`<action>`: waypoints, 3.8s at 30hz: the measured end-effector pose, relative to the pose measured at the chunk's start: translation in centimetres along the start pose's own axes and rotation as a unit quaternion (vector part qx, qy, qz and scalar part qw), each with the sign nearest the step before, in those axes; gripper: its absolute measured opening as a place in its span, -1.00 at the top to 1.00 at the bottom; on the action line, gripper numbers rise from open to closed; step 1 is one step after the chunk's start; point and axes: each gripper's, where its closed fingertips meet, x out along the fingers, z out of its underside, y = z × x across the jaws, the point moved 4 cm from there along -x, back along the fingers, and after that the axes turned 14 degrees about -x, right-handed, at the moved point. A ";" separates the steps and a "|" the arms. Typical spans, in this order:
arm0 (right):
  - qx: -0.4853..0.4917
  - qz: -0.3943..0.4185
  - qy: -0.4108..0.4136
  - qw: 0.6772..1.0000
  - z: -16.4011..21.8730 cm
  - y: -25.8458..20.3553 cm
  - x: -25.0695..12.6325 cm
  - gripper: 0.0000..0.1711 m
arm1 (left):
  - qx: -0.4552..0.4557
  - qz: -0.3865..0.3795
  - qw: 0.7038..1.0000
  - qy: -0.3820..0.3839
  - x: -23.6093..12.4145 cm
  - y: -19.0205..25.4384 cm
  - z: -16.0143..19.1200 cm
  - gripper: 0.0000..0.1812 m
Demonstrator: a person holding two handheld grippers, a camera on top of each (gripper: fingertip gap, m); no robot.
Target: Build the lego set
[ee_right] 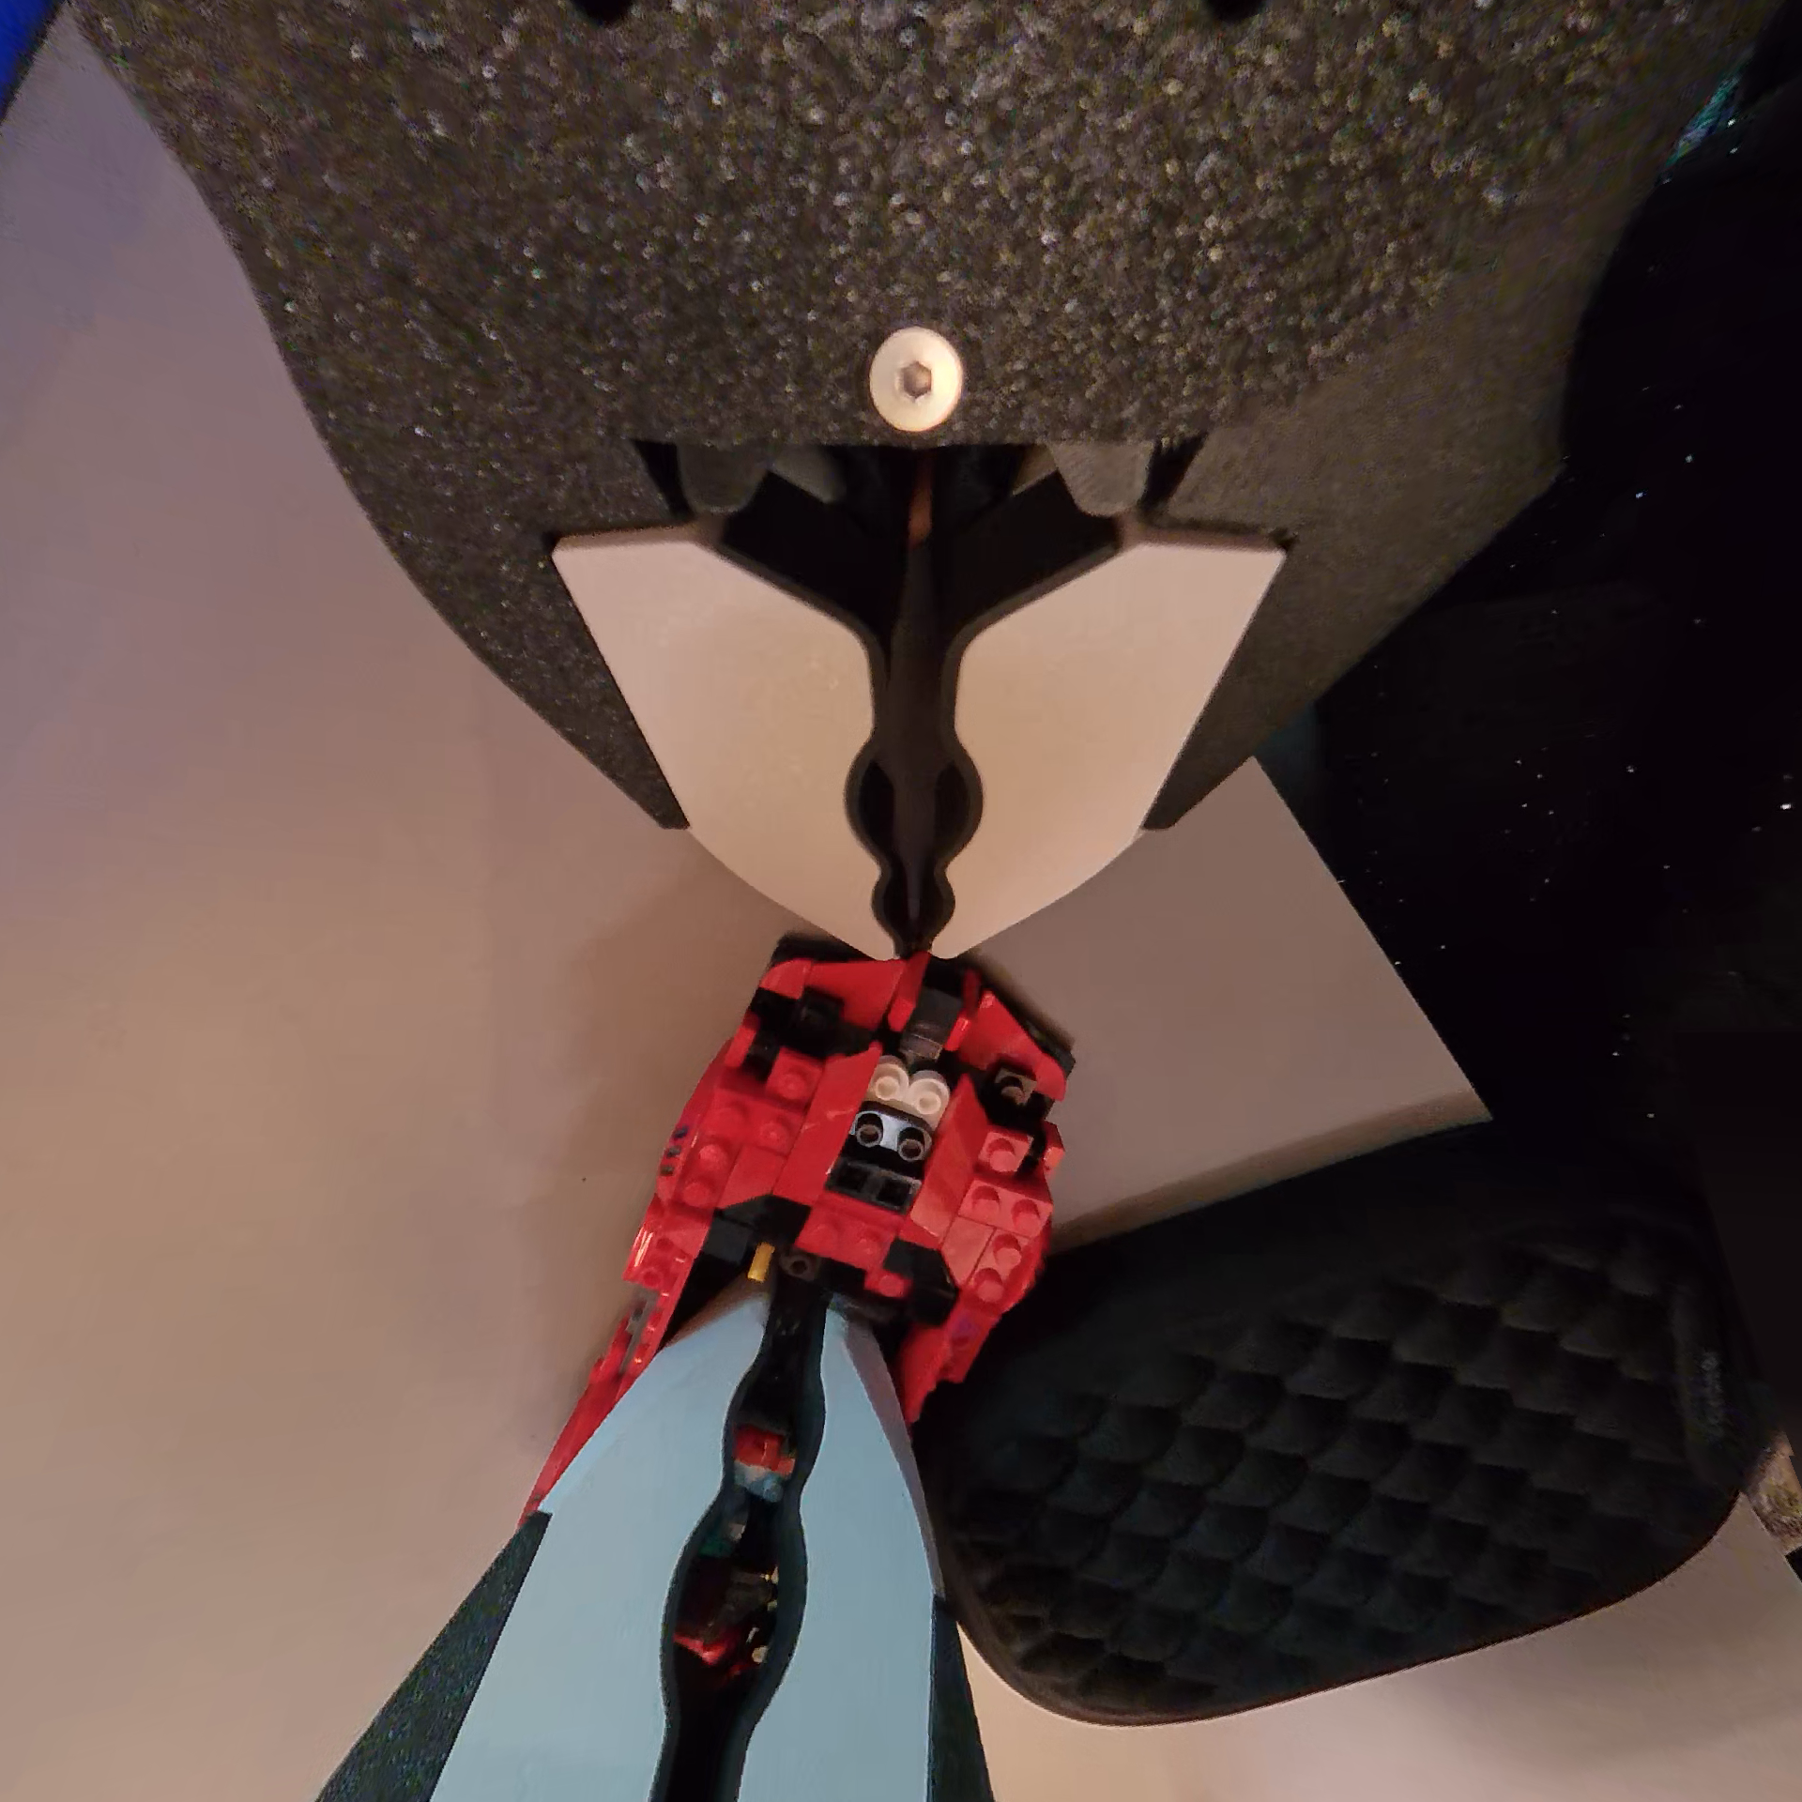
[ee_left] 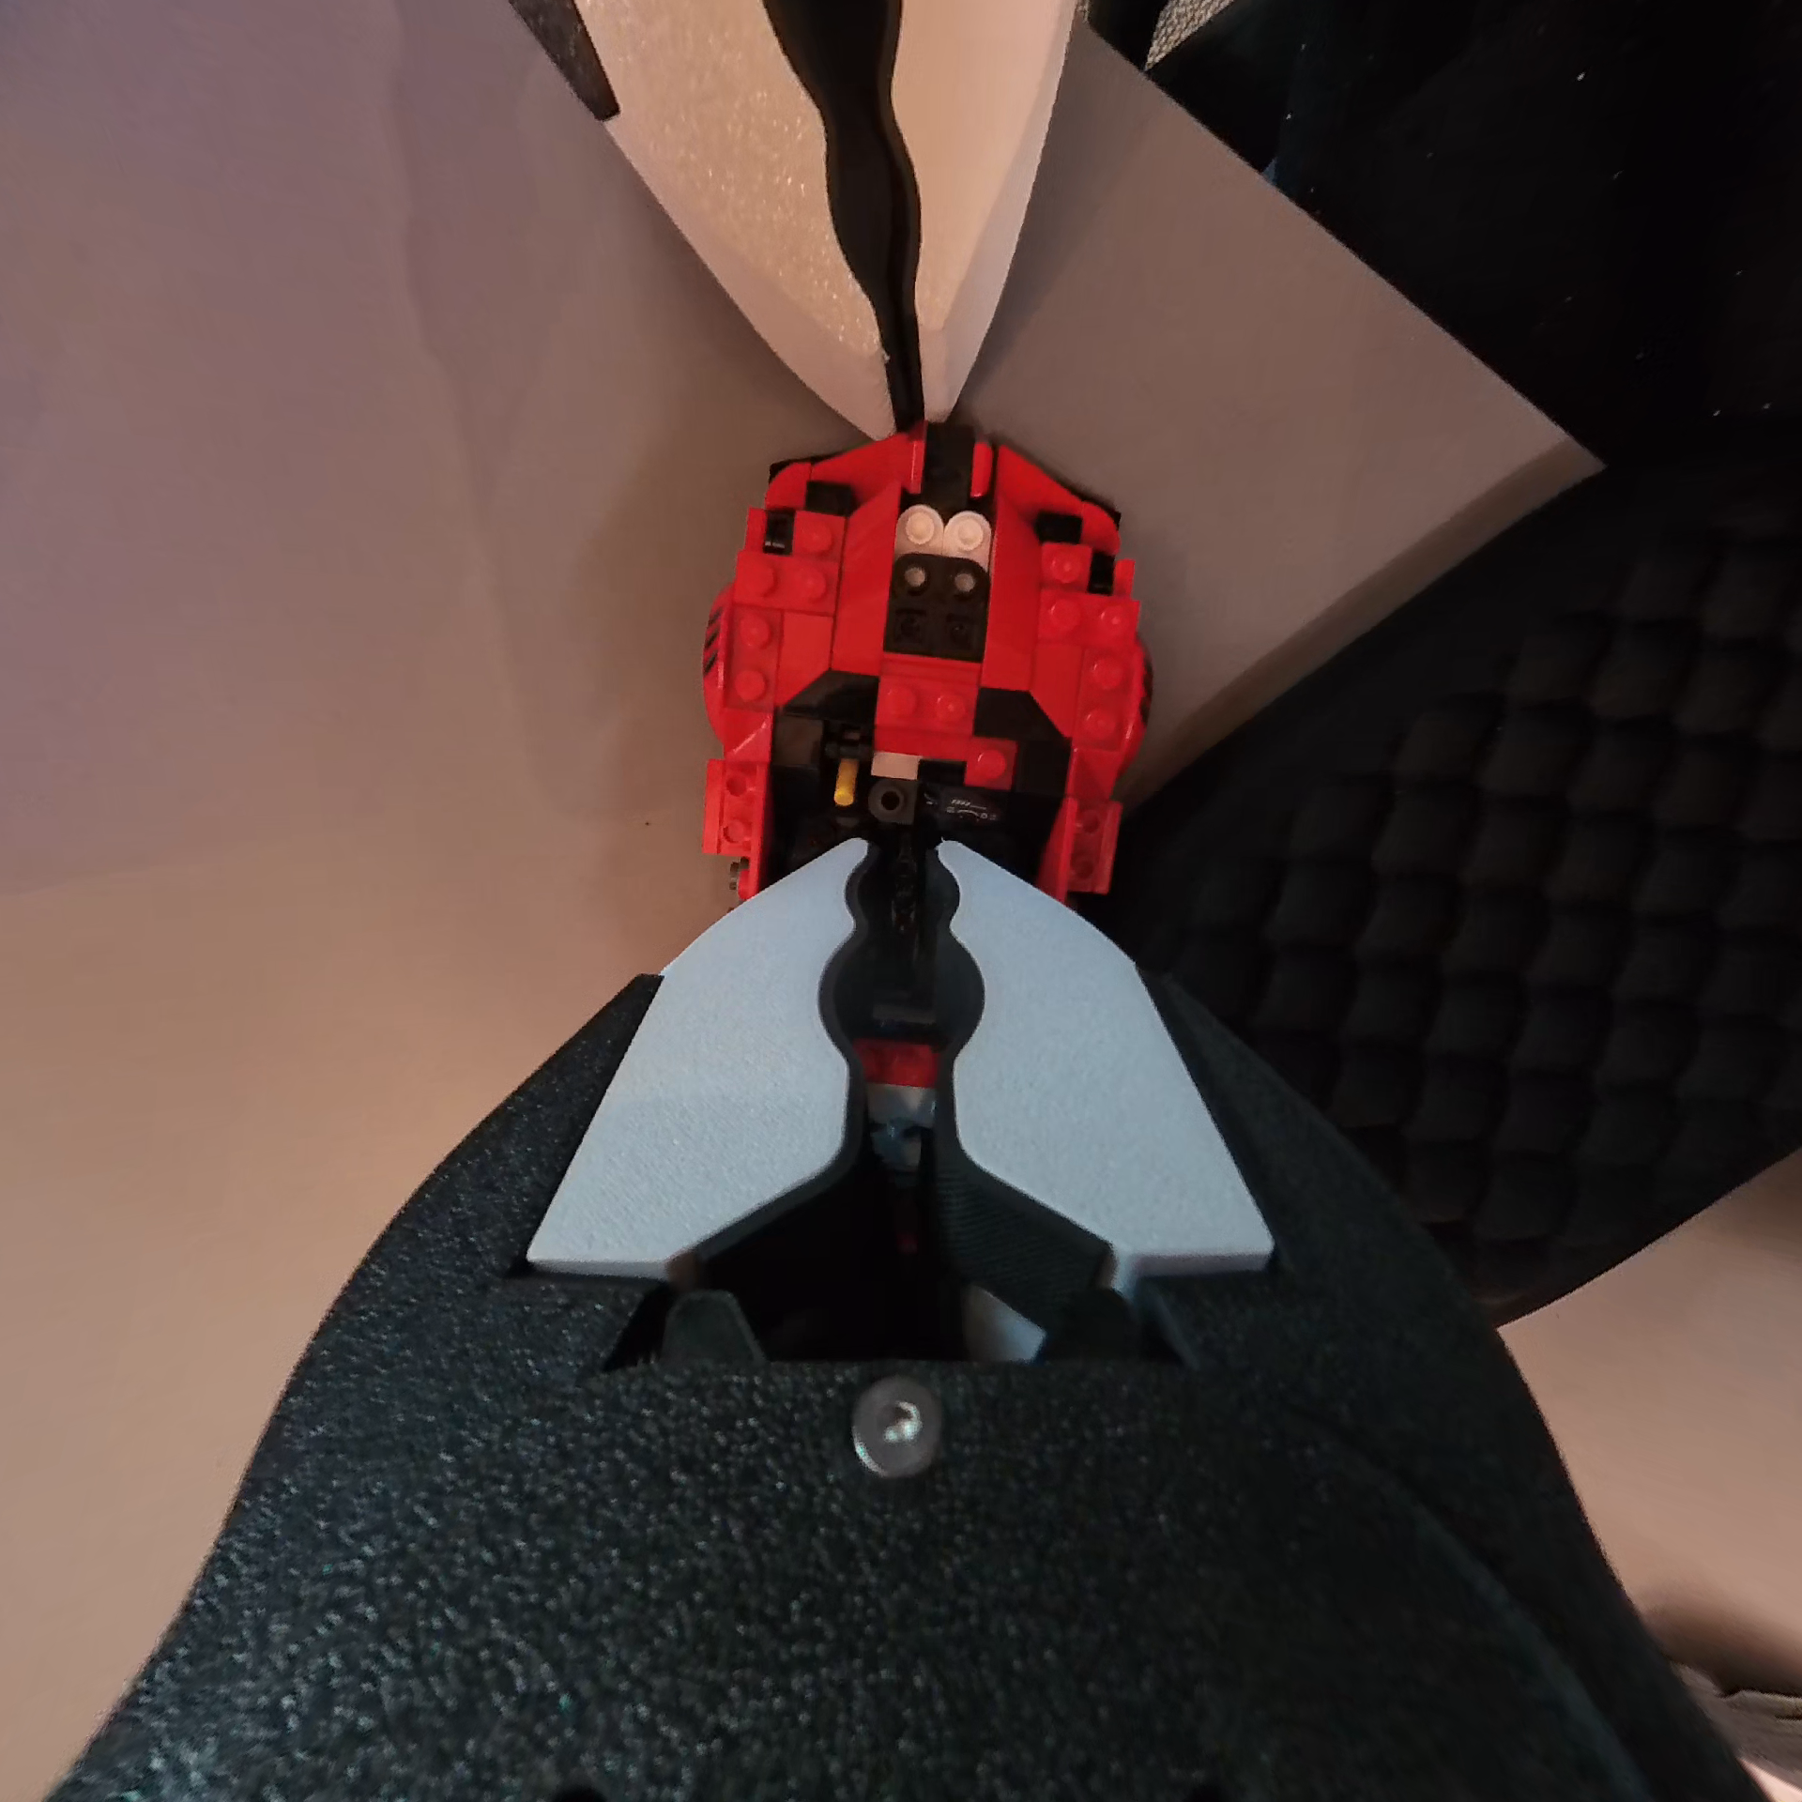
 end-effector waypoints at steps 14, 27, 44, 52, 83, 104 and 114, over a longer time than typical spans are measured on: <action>0.007 0.021 0.009 1.000 0.0 -0.2 -0.1 0.98 | -0.018 -0.006 1.000 -0.001 0.0 0.1 0.0 0.92; 0.027 0.052 0.008 0.998 0.2 -0.5 -0.2 1.00 | -0.025 -0.008 1.000 0.012 0.1 0.2 0.0 0.92; 0.059 0.060 0.025 0.996 0.1 -1.2 -0.1 1.00 | -0.033 -0.005 0.999 0.024 0.2 0.4 -0.1 0.92; 0.059 0.076 0.031 0.995 0.0 -1.1 0.0 1.00 | -0.030 -0.011 0.999 0.020 0.2 0.5 -0.1 0.92; 0.047 0.076 0.037 0.995 0.6 -0.5 -0.4 0.88 | -0.015 -0.017 1.000 -0.004 0.2 0.4 -0.2 0.91; 0.031 0.121 0.040 0.991 -1.2 0.0 0.2 0.78 | -0.019 -0.059 0.998 -0.002 -0.2 0.6 0.1 0.91; 0.025 0.118 0.028 0.992 -1.3 -0.1 0.4 0.83 | -0.024 -0.054 0.998 0.007 -0.1 0.6 0.0 0.92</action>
